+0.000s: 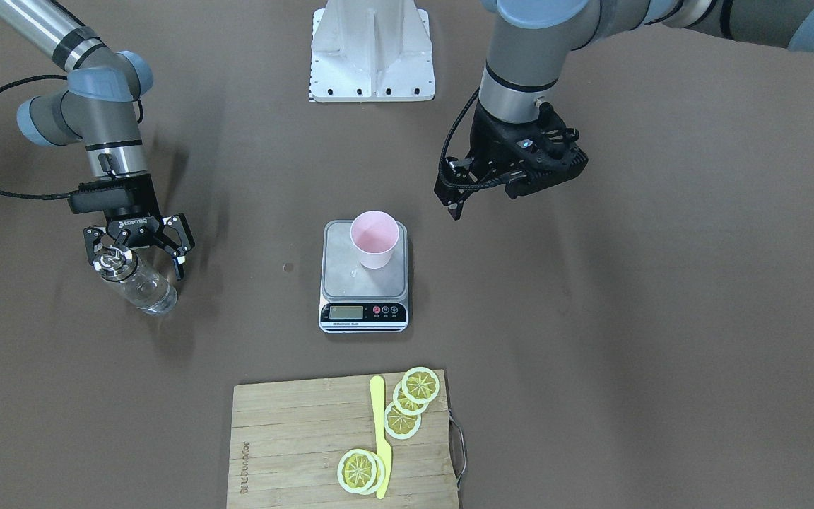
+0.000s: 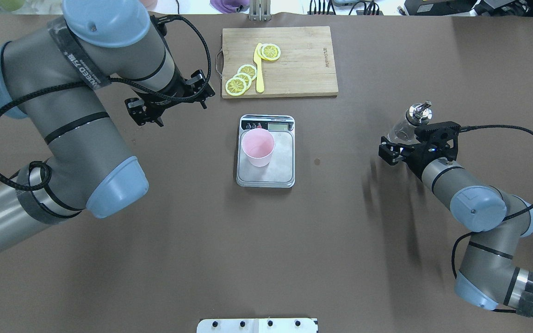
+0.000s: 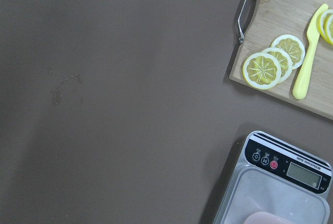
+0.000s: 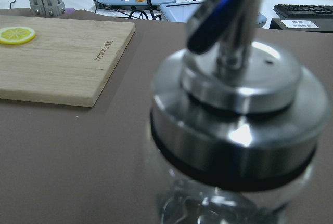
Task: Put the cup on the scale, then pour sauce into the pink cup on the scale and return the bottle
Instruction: 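Close the right gripper around the sauce bottle's neck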
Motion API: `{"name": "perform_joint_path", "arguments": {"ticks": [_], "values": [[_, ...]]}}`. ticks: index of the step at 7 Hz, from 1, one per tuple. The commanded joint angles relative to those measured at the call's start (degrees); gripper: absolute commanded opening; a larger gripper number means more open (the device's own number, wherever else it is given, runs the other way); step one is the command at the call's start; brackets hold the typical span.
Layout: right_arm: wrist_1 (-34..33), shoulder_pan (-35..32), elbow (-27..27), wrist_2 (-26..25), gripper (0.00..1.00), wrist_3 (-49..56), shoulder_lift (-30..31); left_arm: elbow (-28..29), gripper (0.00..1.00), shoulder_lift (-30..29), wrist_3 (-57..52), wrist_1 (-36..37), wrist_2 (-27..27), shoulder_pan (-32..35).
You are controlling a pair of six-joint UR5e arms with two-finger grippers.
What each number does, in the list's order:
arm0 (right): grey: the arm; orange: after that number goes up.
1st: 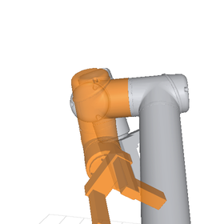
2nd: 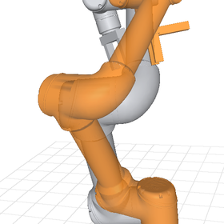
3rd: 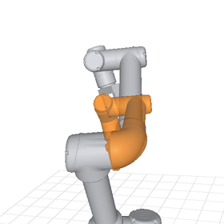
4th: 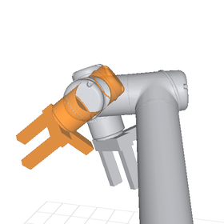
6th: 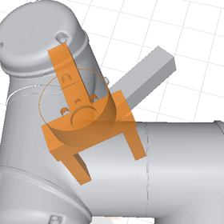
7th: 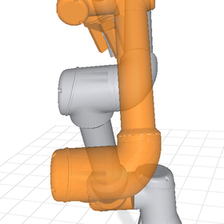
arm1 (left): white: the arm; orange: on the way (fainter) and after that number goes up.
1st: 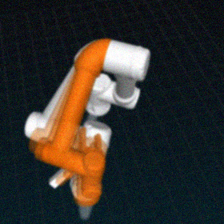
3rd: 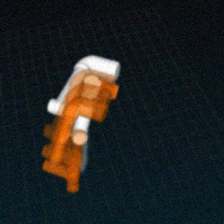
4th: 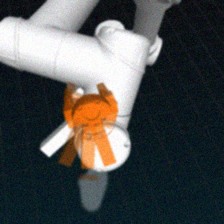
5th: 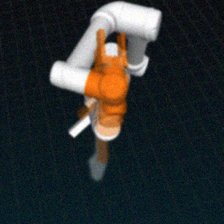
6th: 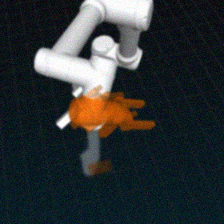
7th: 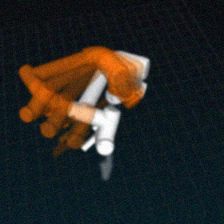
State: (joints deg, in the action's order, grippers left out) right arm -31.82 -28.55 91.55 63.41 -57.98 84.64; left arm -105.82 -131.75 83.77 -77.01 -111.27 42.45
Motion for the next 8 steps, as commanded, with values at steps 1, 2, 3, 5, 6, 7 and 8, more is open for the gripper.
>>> {"name": "perform_joint_path", "arguments": {"ticks": [1, 2, 3, 5, 6, 7, 8], "values": [[0.00, -0.02, -0.41, -0.30, 0.98, 0.50, -0.09, 0.00, 0.98, 0.01, 0.08, 0.02, 0.00, 0.00], [0.00, -0.10, -0.41, -0.30, 0.98, 0.50, -0.01, 0.00, 0.98, -0.08, 0.08, 0.02, 0.00, 0.00], [0.00, -0.19, -0.41, -0.39, 0.96, 0.50, 0.08, 0.00, 0.98, -0.17, 0.08, 0.02, 0.00, 0.00], [0.00, -0.19, -0.84, -0.39, 0.96, 0.59, 0.17, 0.27, 0.98, -0.17, 0.08, 0.02, 0.00, 0.00], [0.00, -0.19, -0.93, -0.74, 0.91, 0.59, 0.08, 0.27, 0.98, -0.17, 0.08, -0.07, 0.00, -0.09], [0.00, -0.19, -0.94, -1.00, 0.91, 0.59, 0.08, 0.27, 0.98, -0.17, 0.08, 0.02, 0.00, -0.09], [0.00, -0.19, -0.94, -1.01, 0.91, 0.59, 0.08, 0.27, 0.98, -0.17, 0.08, 0.02, 0.00, -0.18]]}}
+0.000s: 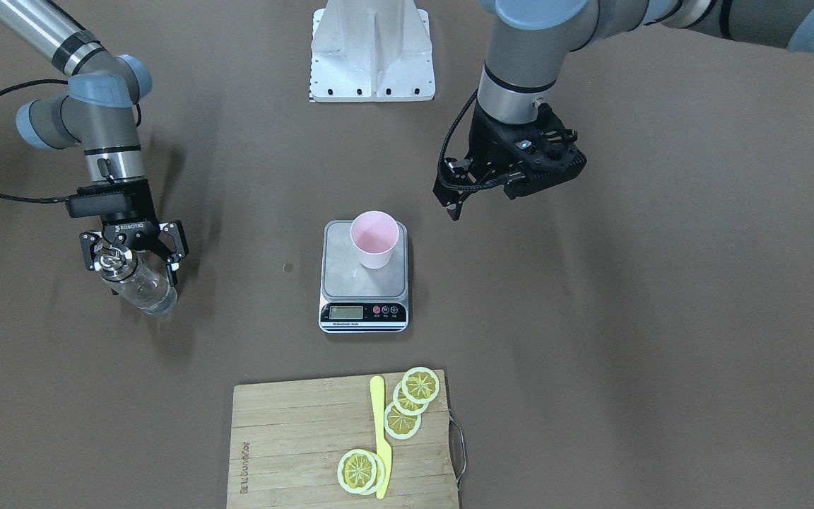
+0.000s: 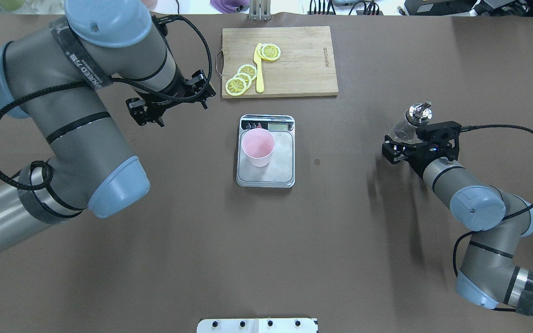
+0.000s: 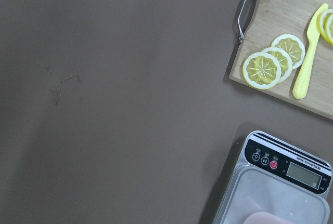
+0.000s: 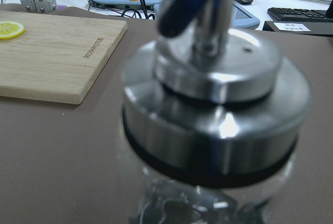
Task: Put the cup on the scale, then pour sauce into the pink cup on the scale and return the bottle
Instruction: 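Close the right gripper around the sauce bottle's neck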
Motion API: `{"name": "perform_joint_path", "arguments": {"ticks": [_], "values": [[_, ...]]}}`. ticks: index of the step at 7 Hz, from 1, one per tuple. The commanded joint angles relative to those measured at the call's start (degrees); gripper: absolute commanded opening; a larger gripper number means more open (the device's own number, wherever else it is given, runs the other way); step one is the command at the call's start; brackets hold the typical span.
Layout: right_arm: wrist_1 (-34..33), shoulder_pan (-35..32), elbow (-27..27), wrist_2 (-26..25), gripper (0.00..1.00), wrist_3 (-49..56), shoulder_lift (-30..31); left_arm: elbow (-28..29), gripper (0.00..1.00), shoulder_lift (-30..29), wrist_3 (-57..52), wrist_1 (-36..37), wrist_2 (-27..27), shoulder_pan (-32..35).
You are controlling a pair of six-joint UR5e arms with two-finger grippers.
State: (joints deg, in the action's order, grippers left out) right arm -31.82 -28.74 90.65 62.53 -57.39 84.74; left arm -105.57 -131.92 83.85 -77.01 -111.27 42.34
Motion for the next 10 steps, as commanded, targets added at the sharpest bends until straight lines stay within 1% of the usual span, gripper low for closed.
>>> {"name": "perform_joint_path", "arguments": {"ticks": [1, 2, 4, 5, 6, 7, 8, 9, 10], "values": [[0.00, 0.00, -0.03, -0.13, 0.90, 0.00, -0.01, 0.01, 0.98, 0.09, 0.00, -0.07, 0.00, -0.15], [0.00, 0.00, -0.03, -0.21, 0.89, 0.00, -0.10, 0.01, 0.98, 0.09, 0.00, -0.07, 0.00, -0.16], [-0.09, 0.00, -0.03, -0.74, 0.68, -0.61, -0.28, 0.01, 0.98, 0.09, 0.00, -0.07, 0.00, -0.24], [-0.18, 0.00, 0.05, -0.74, 0.47, -0.70, -0.36, 0.10, 0.98, 0.17, 0.00, -0.07, 0.00, -0.24], [-0.26, -0.26, 0.05, -0.92, 0.11, -0.70, -0.45, 0.10, 0.98, 0.09, 0.09, -0.07, 0.00, -0.33], [-0.09, -0.61, 0.23, -0.66, 0.00, -0.44, -0.45, 0.10, 0.98, 0.09, 0.09, -0.07, 0.09, -0.33], [0.00, -1.14, 0.75, -0.22, 0.00, 0.26, -1.06, 0.02, 0.98, 0.09, 0.09, 0.02, 0.00, -0.33], [0.35, -2.97, 1.97, 2.83, 0.00, 0.61, -1.94, 0.01, 0.98, 0.09, 0.09, -0.07, 0.00, -0.33], [1.48, -7.08, 1.99, 9.91, 0.00, 0.97, -3.95, 0.01, 0.98, 0.26, 0.00, -0.07, 0.00, -0.33]]}}
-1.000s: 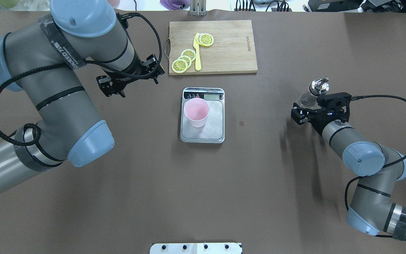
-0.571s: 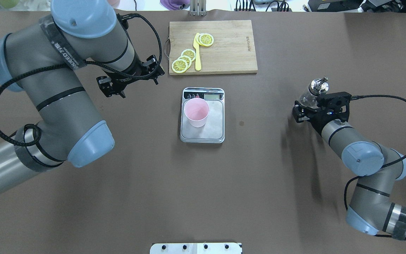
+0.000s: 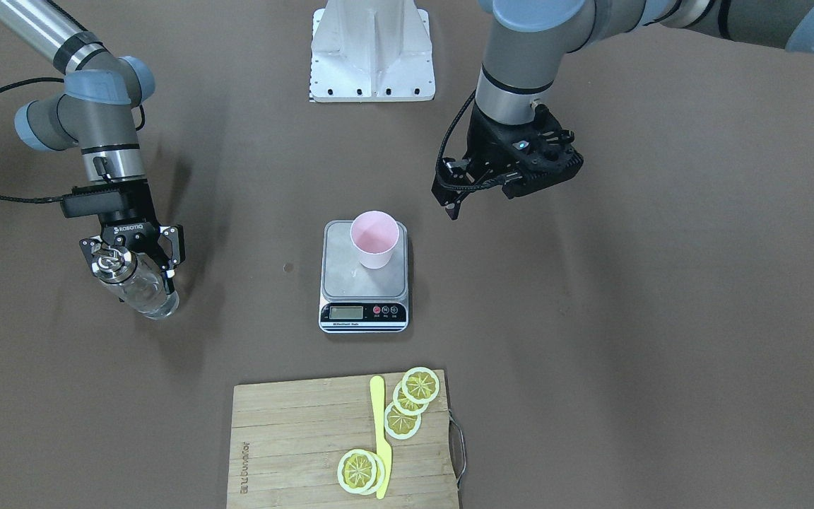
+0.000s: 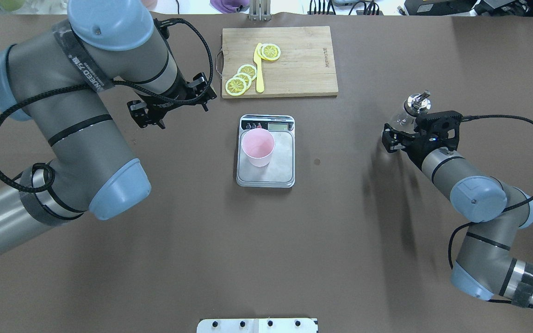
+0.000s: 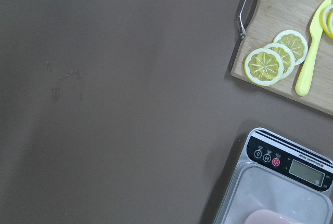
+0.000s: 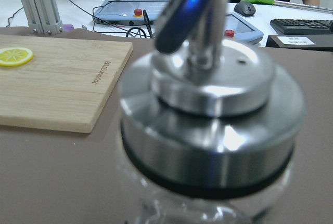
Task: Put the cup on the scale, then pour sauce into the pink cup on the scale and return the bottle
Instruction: 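Close the right gripper around the sauce bottle's neck, then lift the sauce bottle with the right gripper while the left arm retracts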
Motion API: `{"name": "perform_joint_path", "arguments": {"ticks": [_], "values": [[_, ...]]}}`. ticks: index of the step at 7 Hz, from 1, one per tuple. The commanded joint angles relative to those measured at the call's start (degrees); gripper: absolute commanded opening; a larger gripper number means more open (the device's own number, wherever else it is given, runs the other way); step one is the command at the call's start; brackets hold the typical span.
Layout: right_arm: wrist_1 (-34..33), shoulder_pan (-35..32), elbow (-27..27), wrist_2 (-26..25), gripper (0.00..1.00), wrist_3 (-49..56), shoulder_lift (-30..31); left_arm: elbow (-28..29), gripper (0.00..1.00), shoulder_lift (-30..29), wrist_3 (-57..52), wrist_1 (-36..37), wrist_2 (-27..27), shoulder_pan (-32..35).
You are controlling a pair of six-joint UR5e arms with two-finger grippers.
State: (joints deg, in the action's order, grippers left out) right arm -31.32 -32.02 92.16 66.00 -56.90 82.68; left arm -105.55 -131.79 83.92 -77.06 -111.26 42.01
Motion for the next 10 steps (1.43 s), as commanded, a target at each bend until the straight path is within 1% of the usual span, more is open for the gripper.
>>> {"name": "perform_joint_path", "arguments": {"ticks": [1, 2, 3, 4, 5, 6, 7, 8, 10], "values": [[-1.78, -6.97, 0.30, 11.81, 0.00, 0.65, -3.56, -0.01, 0.98, 0.22, -0.24, -0.02, -0.01, 0.00], [-5.20, -7.79, 0.56, 10.65, 0.00, 5.52, -4.45, 0.08, 0.98, 0.22, -0.33, -0.19, -0.10, 0.00], [-6.20, -7.88, 0.56, 9.77, 0.00, 8.44, -5.85, 0.08, 0.98, 0.22, -0.33, -0.20, -0.10, 0.09], [-9.95, -7.80, 1.43, 8.37, 0.00, 10.30, -7.34, 0.34, 0.98, 0.22, -0.42, -0.20, -0.10, 0.09], [-11.72, -7.88, 1.70, 8.35, 0.00, 12.84, -8.92, 0.43, 0.98, 0.22, -0.51, -0.20, -0.10, 0.17], [-11.83, -8.67, 1.62, 8.35, 0.00, 13.13, -9.98, 0.34, 0.98, 0.22, -0.60, -0.20, -0.01, 0.17], [-12.18, -9.28, 1.27, 8.53, 0.00, 12.70, -10.95, 0.43, 0.98, 0.22, -0.60, -0.20, -0.01, 0.26], [-12.44, -9.99, 1.27, 10.70, 0.00, 12.08, -11.74, 0.34, 0.98, 0.22, -0.60, -0.20, -0.01, 0.26], [-12.80, -11.30, 1.70, 12.64, 0.00, 11.99, -11.84, 0.43, 0.98, 0.22, -0.51, -0.20, -0.01, 0.26]]}}
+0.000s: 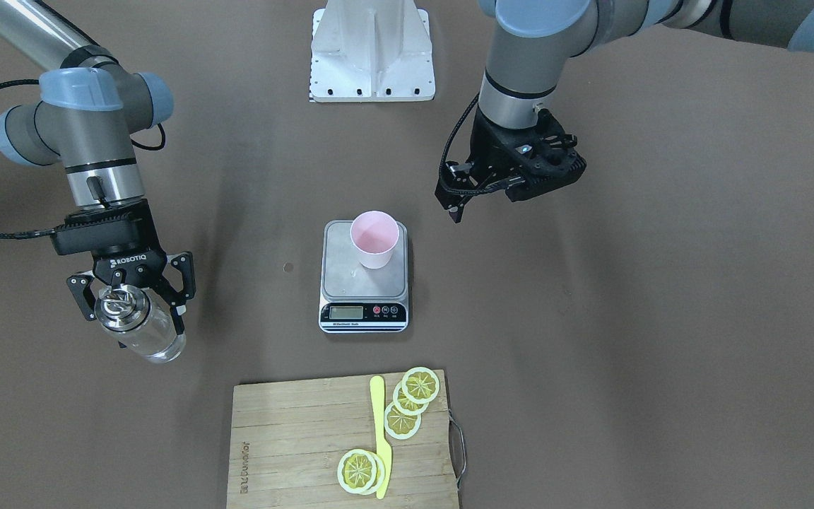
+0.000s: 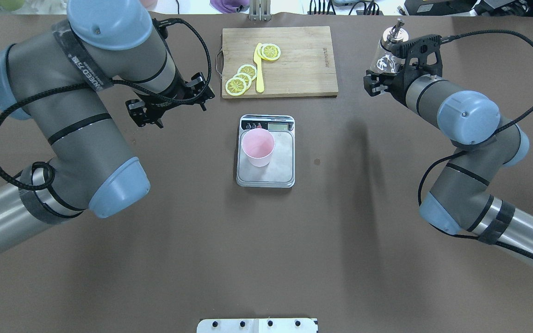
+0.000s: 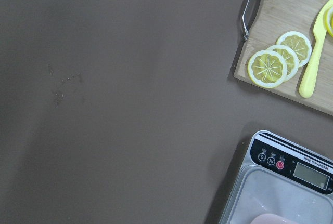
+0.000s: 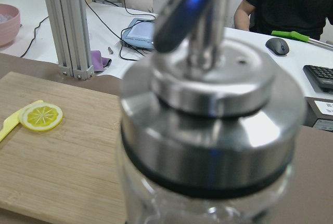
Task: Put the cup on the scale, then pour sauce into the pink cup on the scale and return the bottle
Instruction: 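Lift the sauce bottle with the right gripper while the left arm retracts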
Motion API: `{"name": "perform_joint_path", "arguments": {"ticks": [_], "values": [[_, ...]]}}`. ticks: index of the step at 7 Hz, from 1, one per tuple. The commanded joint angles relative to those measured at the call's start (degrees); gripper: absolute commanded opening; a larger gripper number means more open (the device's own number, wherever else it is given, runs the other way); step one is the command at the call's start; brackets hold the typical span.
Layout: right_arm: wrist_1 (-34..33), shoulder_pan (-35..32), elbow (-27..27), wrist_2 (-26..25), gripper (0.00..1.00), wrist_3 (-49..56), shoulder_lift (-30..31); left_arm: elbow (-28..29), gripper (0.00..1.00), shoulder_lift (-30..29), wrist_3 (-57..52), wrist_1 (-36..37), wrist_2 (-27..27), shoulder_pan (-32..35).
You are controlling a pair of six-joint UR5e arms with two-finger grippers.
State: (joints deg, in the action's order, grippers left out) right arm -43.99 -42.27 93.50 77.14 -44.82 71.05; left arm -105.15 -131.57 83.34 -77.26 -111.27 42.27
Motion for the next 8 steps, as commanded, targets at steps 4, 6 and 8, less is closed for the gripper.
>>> {"name": "perform_joint_path", "arguments": {"ticks": [4, 6, 8], "values": [[-1.80, -1.85, 1.24, 3.37, 0.00, 4.99, -0.83, -0.67, 0.98, 0.96, -7.18, 0.52, -0.61, 5.87], [-3.55, -1.06, 1.51, 1.89, 0.00, 9.48, -3.36, -4.52, 0.98, 7.70, -26.90, 0.44, -2.80, 10.79], [-6.81, 0.78, 3.60, -1.89, 0.00, 13.06, -4.96, -4.10, 0.98, 11.33, -31.79, -0.87, -3.07, 16.33]]}}
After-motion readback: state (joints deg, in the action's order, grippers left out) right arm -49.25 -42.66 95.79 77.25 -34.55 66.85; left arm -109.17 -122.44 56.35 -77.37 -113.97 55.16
